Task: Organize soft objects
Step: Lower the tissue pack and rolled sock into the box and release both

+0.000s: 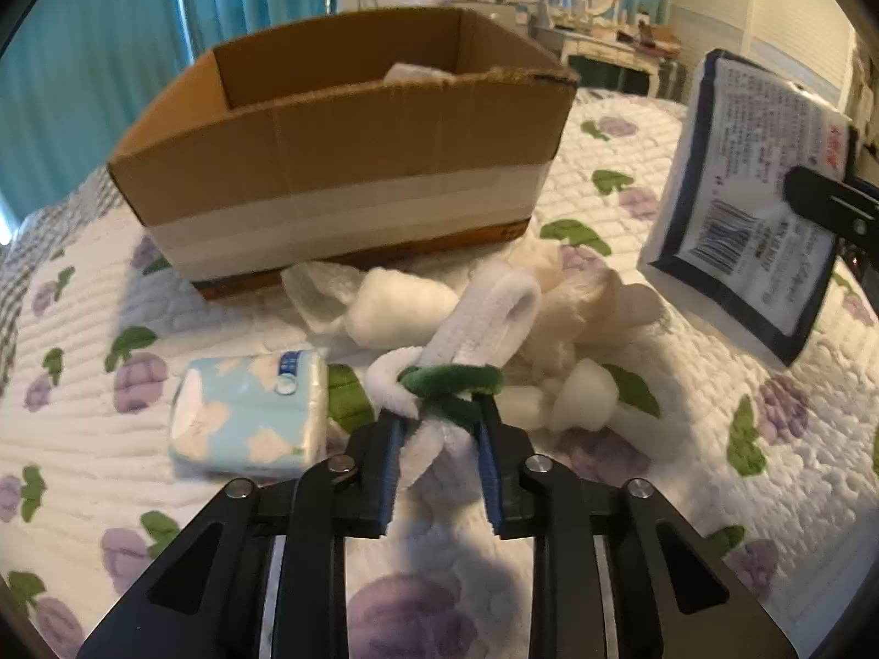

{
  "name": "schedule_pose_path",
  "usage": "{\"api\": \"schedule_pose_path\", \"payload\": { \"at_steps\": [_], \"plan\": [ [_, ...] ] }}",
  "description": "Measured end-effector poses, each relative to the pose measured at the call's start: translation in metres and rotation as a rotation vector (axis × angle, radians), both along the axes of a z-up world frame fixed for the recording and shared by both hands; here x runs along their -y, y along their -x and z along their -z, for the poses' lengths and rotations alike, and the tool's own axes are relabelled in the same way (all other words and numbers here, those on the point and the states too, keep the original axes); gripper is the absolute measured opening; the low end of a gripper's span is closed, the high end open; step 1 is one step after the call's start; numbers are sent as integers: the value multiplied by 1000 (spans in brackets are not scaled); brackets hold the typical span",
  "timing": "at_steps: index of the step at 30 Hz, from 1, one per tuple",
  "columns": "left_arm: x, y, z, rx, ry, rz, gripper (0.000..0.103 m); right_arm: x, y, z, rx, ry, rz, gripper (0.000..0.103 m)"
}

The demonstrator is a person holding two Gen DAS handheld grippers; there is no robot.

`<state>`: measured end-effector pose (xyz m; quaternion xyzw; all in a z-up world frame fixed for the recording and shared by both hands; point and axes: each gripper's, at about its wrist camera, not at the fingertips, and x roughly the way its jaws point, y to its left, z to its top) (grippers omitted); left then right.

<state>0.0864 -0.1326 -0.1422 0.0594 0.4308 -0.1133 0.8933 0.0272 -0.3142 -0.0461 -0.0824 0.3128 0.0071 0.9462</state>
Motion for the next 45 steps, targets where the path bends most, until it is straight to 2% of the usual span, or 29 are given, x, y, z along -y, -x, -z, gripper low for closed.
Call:
{"api": "schedule_pose_path", "payload": {
  "at_steps": [7, 13, 19, 22, 29, 33, 40, 45],
  "plan": [
    [-12, 39, -37, 67, 19, -11, 23, -11, 12, -18, 47, -13, -29, 45],
    [-28, 55, -80, 138, 38, -32, 23, -26, 29, -53, 114, -6, -62, 45],
    [-41, 45, -129, 210, 58, -31, 23, -40, 37, -95, 180, 0, -91, 45],
    [-42, 41, -148, 261, 25, -34, 23, -49, 33, -113, 206, 0, -107, 45],
    [-47, 12, -166, 290, 7, -41, 23, -74, -4, -138, 228, 8, -153, 45],
    [-53, -13, -163, 286, 9, -54, 23, -86, -43, -128, 177, -15, -178, 45],
    [-59, -65, -132, 230, -25, -78, 23, -106, -125, -63, 18, -28, -207, 45],
    [-55, -94, -108, 193, -45, -66, 24, -111, -166, -36, -13, -1, -212, 44]
  ]
}}
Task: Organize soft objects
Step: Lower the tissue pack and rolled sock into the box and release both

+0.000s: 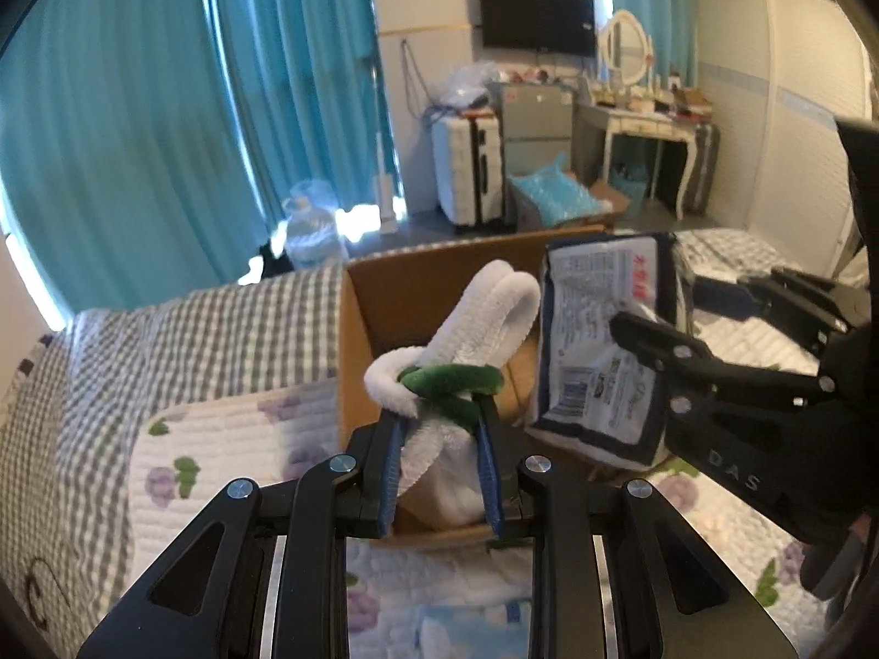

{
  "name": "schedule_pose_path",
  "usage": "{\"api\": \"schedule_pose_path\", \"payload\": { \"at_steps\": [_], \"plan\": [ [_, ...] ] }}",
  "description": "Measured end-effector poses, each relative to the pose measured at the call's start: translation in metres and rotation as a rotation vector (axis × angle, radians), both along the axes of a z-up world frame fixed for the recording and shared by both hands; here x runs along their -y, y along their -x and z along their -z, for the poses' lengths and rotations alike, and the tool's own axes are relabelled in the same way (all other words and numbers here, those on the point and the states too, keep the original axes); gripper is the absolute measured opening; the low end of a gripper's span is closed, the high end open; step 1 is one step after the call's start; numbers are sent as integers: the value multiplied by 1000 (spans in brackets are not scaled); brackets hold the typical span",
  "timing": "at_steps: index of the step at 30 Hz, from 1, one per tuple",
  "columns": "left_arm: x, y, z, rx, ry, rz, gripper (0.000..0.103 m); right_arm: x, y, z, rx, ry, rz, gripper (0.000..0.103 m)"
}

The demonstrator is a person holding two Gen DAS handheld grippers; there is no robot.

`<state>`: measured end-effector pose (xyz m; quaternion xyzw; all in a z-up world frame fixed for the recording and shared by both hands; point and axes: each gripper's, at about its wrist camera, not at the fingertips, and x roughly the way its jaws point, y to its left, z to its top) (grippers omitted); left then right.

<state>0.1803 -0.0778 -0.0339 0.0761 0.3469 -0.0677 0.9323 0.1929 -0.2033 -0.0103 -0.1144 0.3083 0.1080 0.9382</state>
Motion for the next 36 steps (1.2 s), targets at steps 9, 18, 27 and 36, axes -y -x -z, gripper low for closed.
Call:
{"api": "schedule_pose_path", "payload": {
  "at_steps": [9, 18, 27, 36],
  "plan": [
    [16, -30, 16, -5, 26, 26, 30, 11, -39, 21, 17, -17, 7, 52],
    [20, -15, -6, 9, 9, -3, 45, 41, -7, -40, 127, -114, 71, 70],
    [18, 73, -93, 207, 11, -17, 82, 42, 84, -122, 214, -66, 96, 95],
    [1, 152, -157, 364, 17, -34, 97, 50, 169, -188, 261, -64, 169, 103]
  ]
}}
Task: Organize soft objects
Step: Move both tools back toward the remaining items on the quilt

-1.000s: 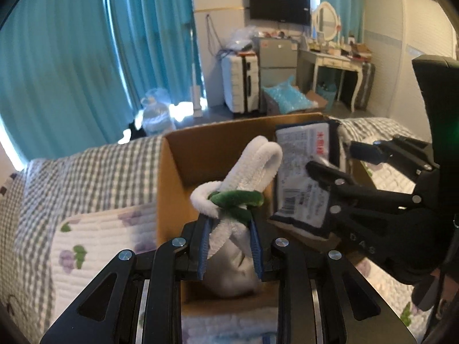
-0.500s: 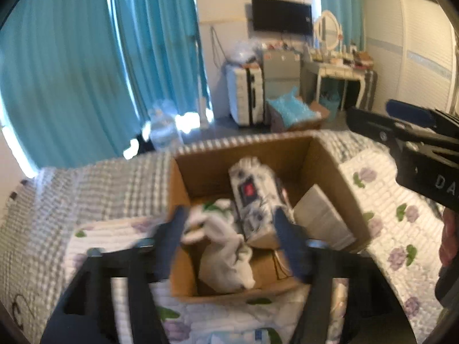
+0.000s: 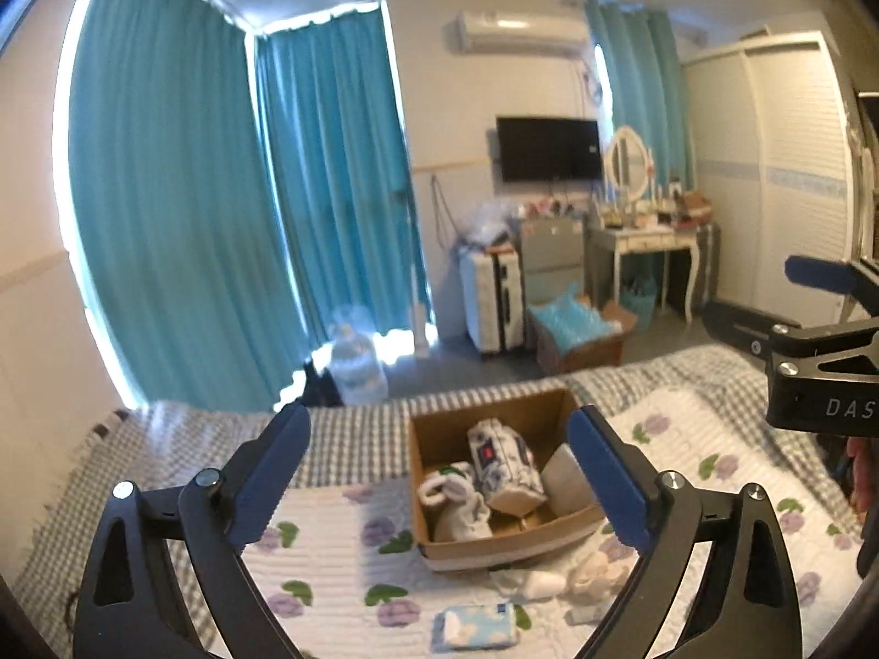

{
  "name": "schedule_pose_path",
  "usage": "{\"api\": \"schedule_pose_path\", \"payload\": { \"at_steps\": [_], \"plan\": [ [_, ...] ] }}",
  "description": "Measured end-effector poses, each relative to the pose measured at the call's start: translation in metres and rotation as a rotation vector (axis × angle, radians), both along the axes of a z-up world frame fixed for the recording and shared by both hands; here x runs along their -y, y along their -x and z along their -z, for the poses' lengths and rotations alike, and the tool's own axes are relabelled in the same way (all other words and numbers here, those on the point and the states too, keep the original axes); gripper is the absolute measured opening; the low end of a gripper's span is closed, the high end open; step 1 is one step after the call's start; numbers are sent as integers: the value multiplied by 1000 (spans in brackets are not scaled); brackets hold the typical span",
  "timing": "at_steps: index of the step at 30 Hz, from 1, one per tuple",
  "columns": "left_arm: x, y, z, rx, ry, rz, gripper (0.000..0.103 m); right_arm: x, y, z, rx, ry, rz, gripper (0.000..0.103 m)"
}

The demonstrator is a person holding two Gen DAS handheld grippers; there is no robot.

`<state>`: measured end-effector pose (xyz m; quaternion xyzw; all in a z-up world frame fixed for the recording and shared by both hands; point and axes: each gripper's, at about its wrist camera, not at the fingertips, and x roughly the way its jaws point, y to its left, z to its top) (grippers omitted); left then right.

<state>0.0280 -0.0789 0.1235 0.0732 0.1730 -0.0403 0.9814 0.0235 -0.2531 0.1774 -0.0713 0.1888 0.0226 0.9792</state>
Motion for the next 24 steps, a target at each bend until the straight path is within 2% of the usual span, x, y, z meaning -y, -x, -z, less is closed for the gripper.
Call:
{"api": "schedule_pose_path", "payload": {
  "at_steps": [2, 6, 13, 17, 20, 24],
  "plan": [
    [-2, 16, -8, 25, -1, -13, 103, 0, 16, -7, -4, 0, -1, 103],
    [-7, 46, -10, 79, 11, -32, 103, -3, 44, -11, -20, -6, -17, 103],
    [-21, 69, 12, 43, 49, -32, 103, 5, 79, 6, -60, -54, -16, 103],
    [-27, 69, 39, -12, 86, -24, 103, 3, 80, 41, -97, -67, -4, 103],
    [-27, 56, 65, -82, 102, -37, 103, 0, 65, 83, -171, -75, -2, 103],
    [-26, 29, 114, -183, 117, -51, 103, -3, 29, 152, -313, -98, 18, 103]
  ]
}}
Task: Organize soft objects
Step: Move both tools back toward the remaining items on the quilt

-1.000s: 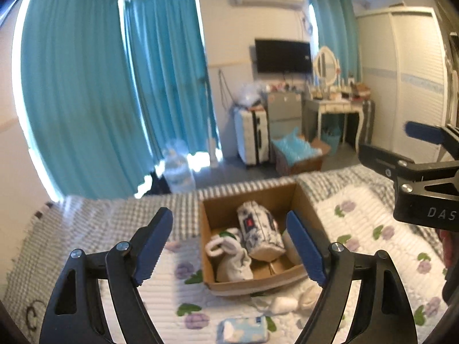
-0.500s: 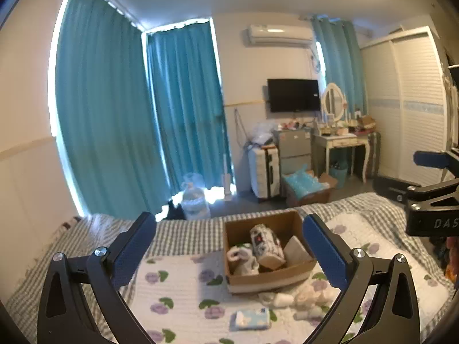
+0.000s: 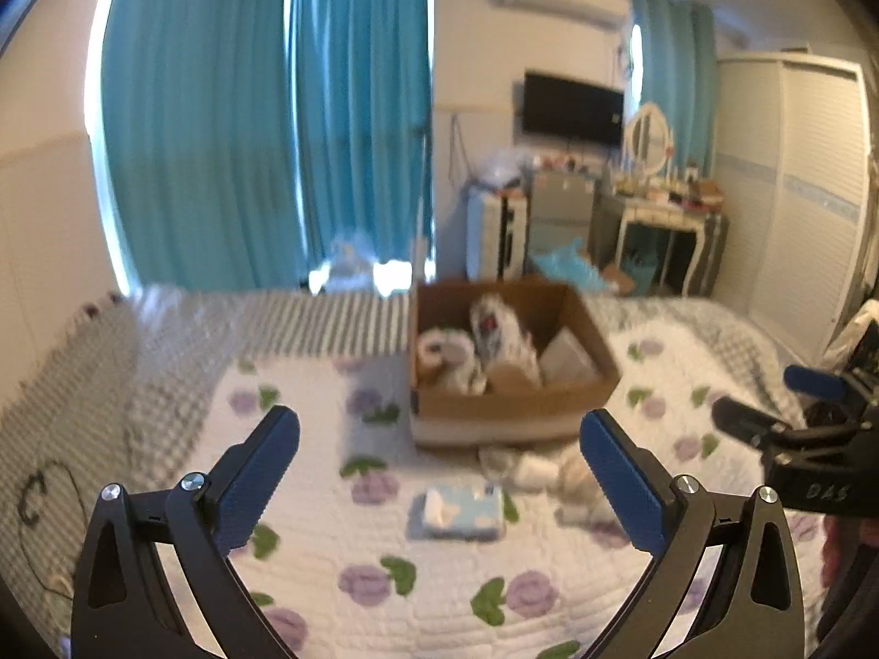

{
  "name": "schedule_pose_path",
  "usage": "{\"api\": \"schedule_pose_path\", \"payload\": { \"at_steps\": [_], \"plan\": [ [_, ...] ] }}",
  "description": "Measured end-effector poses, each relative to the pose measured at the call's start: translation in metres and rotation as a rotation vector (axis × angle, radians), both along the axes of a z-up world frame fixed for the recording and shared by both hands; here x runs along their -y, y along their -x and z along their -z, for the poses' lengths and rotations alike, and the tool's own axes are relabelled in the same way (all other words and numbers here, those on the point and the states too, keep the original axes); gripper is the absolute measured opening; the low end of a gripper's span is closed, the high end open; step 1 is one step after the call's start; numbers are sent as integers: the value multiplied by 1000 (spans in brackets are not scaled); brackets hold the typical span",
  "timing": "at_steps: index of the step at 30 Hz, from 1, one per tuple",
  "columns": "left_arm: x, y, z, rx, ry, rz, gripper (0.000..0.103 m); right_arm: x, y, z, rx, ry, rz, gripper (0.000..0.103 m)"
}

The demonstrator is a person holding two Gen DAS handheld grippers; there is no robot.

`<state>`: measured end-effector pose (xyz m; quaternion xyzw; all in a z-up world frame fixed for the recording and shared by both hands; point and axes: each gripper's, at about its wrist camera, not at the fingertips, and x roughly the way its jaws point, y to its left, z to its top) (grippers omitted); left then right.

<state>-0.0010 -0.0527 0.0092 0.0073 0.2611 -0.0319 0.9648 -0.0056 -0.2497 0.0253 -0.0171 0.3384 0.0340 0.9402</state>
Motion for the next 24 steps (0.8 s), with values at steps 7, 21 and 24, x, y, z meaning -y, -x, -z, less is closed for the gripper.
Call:
{"api": "schedule_pose_path", "payload": {
  "at_steps": [7, 21, 24],
  "plan": [
    [-1, -32, 84, -162, -28, -18, 103, -9, -41, 91, -177, 9, 1, 103],
    [10, -46, 151, -334, -103, 35, 103, -13, -77, 170, -351, -68, -65, 56],
    [9, -45, 152, -335, -98, 31, 103, -18, -76, 172, -350, -61, -90, 39]
  ]
}}
